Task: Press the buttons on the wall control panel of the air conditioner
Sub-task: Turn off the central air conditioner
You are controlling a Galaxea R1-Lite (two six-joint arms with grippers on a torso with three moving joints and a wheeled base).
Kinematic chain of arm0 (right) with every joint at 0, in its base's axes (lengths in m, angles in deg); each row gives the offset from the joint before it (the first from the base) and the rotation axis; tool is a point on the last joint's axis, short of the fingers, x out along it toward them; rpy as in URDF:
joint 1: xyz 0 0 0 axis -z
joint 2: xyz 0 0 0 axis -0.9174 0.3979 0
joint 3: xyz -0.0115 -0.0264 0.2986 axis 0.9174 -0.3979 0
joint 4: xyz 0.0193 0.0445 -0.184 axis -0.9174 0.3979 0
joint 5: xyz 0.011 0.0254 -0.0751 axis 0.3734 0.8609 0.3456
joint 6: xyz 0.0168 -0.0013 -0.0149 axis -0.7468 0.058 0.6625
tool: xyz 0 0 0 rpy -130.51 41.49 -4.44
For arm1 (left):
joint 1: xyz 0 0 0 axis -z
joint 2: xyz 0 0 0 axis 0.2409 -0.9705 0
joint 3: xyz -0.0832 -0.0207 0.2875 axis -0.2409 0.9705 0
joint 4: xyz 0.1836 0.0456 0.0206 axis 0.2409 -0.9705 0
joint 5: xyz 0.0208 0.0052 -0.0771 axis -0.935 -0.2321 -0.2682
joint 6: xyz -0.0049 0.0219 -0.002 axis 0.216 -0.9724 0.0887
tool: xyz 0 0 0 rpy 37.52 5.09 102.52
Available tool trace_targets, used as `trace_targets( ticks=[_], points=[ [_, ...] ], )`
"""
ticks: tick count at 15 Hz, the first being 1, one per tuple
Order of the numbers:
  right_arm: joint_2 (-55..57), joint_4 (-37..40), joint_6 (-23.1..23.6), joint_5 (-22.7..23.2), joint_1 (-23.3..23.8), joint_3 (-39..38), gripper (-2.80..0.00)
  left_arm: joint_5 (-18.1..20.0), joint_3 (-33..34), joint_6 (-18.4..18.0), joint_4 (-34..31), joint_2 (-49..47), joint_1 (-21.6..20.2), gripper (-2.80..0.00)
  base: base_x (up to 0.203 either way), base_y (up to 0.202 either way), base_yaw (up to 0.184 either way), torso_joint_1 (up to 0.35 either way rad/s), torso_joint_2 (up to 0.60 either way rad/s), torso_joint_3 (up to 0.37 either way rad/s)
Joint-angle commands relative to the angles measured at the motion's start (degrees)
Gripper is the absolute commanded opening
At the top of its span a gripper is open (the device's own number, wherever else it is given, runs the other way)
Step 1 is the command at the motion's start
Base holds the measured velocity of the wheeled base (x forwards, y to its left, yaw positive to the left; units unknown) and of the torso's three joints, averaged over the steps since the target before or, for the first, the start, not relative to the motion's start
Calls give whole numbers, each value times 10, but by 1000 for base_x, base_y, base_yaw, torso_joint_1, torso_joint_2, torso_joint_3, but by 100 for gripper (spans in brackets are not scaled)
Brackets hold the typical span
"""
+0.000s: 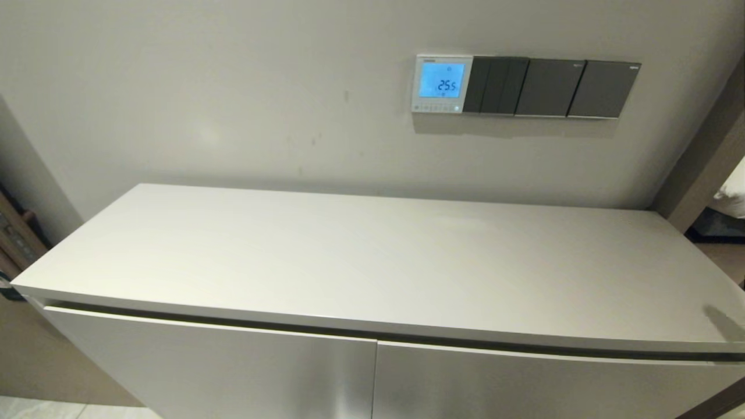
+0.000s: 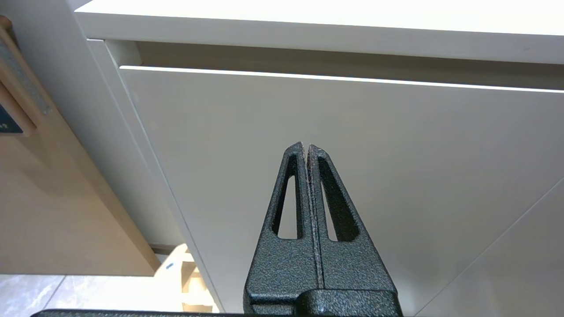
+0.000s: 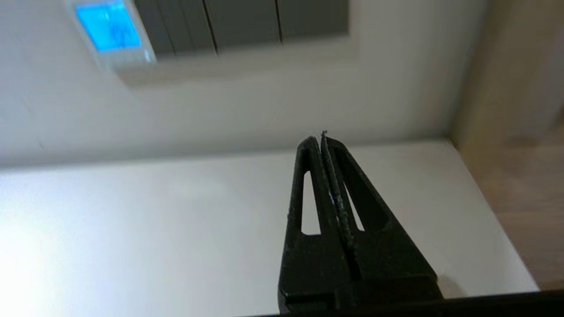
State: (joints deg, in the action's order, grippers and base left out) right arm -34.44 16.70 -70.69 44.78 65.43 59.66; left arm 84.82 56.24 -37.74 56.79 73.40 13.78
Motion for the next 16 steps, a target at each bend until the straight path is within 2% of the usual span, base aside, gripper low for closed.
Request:
trace_targets(
  ticks=[1, 2, 5, 6, 8, 12, 14, 16],
  points=[
    [149, -7, -19, -8, -20, 86, -280, 0, 0, 0, 0, 0, 0, -280, 0, 0, 0, 0, 0, 0],
    [186, -10, -25, -26, -35, 112, -280, 0, 0, 0, 1, 0, 0, -280, 0, 0, 0, 0, 0, 0],
    [288, -12, -45, -133, -119, 194, -280, 0, 0, 0, 1, -1, 0, -280, 0, 0, 0, 0, 0, 0],
    [315, -10, -53, -151, -135, 216, -280, 0, 0, 0, 0, -1, 0, -280, 0, 0, 0, 0, 0, 0],
    [364, -5, -75, -173, -145, 254, -280, 0, 0, 0, 0, -1, 0, -280, 0, 0, 0, 0, 0, 0],
    [433, 54, -142, -212, -172, 345, -280, 0, 0, 0, 0, -1, 0, -280, 0, 0, 0, 0, 0, 0],
    [463, 53, -147, -265, -197, 367, -280, 0, 0, 0, 0, 0, 0, -280, 0, 0, 0, 0, 0, 0],
    [475, 48, -148, -279, -225, 381, -280, 0, 0, 0, 0, 0, 0, -280, 0, 0, 0, 0, 0, 0]
  ],
)
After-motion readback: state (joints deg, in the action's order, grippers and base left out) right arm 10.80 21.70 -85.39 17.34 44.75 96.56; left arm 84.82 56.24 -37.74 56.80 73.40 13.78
